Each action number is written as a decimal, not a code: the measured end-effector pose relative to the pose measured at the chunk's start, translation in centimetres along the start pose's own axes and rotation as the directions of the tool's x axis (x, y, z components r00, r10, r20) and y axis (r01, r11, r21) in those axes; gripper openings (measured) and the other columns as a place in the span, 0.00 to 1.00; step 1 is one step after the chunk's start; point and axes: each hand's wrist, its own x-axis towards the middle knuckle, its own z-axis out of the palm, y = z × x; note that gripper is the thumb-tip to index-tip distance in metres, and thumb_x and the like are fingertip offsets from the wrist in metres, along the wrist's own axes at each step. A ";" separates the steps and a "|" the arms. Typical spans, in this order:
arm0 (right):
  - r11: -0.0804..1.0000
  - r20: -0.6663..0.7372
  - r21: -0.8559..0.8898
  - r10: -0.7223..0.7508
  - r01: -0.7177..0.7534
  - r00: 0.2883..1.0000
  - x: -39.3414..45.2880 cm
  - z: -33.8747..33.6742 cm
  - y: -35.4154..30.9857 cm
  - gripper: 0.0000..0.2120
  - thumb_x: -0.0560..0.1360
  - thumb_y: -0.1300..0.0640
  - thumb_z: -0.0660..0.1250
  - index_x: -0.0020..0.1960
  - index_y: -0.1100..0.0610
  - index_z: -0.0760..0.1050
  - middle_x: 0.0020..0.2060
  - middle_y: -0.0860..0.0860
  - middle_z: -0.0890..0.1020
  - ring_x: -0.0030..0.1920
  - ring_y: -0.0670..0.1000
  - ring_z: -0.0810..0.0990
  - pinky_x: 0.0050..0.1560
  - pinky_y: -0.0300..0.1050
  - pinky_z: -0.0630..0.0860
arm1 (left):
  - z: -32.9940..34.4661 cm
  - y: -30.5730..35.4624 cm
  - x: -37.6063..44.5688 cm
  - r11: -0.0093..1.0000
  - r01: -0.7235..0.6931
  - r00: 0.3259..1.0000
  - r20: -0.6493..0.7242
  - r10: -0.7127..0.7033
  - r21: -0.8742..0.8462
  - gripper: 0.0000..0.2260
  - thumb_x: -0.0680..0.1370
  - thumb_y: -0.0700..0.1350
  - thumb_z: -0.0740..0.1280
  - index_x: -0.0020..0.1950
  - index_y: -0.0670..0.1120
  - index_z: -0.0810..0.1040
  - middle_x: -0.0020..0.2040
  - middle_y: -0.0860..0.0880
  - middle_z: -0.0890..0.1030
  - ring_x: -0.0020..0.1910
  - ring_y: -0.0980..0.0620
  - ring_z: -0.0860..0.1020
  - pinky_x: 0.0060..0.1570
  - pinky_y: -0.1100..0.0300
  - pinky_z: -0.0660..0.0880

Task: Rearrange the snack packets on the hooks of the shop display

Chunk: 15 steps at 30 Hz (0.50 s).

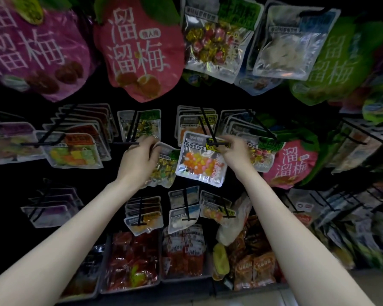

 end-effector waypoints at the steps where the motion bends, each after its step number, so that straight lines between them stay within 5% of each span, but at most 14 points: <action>1: 1.000 -0.016 -0.025 -0.001 0.000 1.000 0.6 0.2 -0.1 0.20 0.76 0.67 0.62 0.67 0.60 0.70 0.68 0.56 0.71 0.69 0.54 0.67 0.67 0.45 0.63 | 0.0 -0.1 -0.1 1.000 -0.011 1.000 -0.010 0.011 0.000 0.08 0.80 0.42 0.60 0.54 0.40 0.75 0.42 0.47 0.73 0.38 0.44 0.74 0.35 0.57 0.63; 4: 0.981 -0.137 -0.192 -0.016 -0.011 0.990 2.0 1.3 0.2 0.23 0.74 0.69 0.63 0.68 0.58 0.70 0.65 0.56 0.74 0.65 0.56 0.71 0.59 0.43 0.69 | -0.2 -0.8 -0.8 1.000 -0.007 1.000 0.009 0.008 -0.015 0.08 0.80 0.42 0.61 0.53 0.39 0.76 0.44 0.43 0.76 0.43 0.44 0.75 0.38 0.54 0.68; 6: 0.962 -0.234 -0.271 -0.100 0.034 0.967 1.9 2.3 0.8 0.26 0.73 0.68 0.64 0.70 0.60 0.65 0.67 0.58 0.69 0.67 0.58 0.68 0.63 0.49 0.69 | -0.4 -1.9 -1.6 0.999 0.008 1.000 0.031 -0.007 -0.033 0.07 0.79 0.41 0.61 0.51 0.40 0.77 0.44 0.43 0.76 0.44 0.44 0.75 0.39 0.53 0.68; 11: 0.952 -0.452 -0.209 -0.297 0.224 0.841 -3.4 6.0 2.7 0.17 0.74 0.61 0.66 0.61 0.64 0.67 0.62 0.61 0.66 0.62 0.59 0.66 0.61 0.57 0.68 | -1.1 -4.3 -2.9 0.950 0.221 0.973 -0.015 -0.230 -0.221 0.04 0.79 0.41 0.63 0.46 0.46 0.77 0.37 0.52 0.77 0.37 0.57 0.75 0.35 0.67 0.68; 13: 0.925 -0.384 -0.212 -0.377 0.316 0.843 -5.6 7.7 3.1 0.16 0.75 0.61 0.65 0.61 0.61 0.67 0.61 0.61 0.66 0.62 0.57 0.66 0.61 0.57 0.69 | -1.7 -4.9 -2.8 0.855 0.330 0.933 -0.003 -0.361 -0.400 0.04 0.79 0.40 0.63 0.46 0.47 0.76 0.38 0.56 0.77 0.39 0.63 0.75 0.37 0.76 0.68; 15: 0.871 -0.154 -0.157 -0.487 0.465 0.860 -6.7 9.2 2.2 0.20 0.75 0.59 0.65 0.65 0.53 0.63 0.64 0.58 0.63 0.65 0.53 0.62 0.65 0.51 0.66 | -2.3 -5.6 -2.8 0.767 0.388 0.900 0.029 -0.436 -0.510 0.03 0.78 0.40 0.64 0.47 0.46 0.76 0.40 0.55 0.78 0.41 0.61 0.76 0.40 0.76 0.70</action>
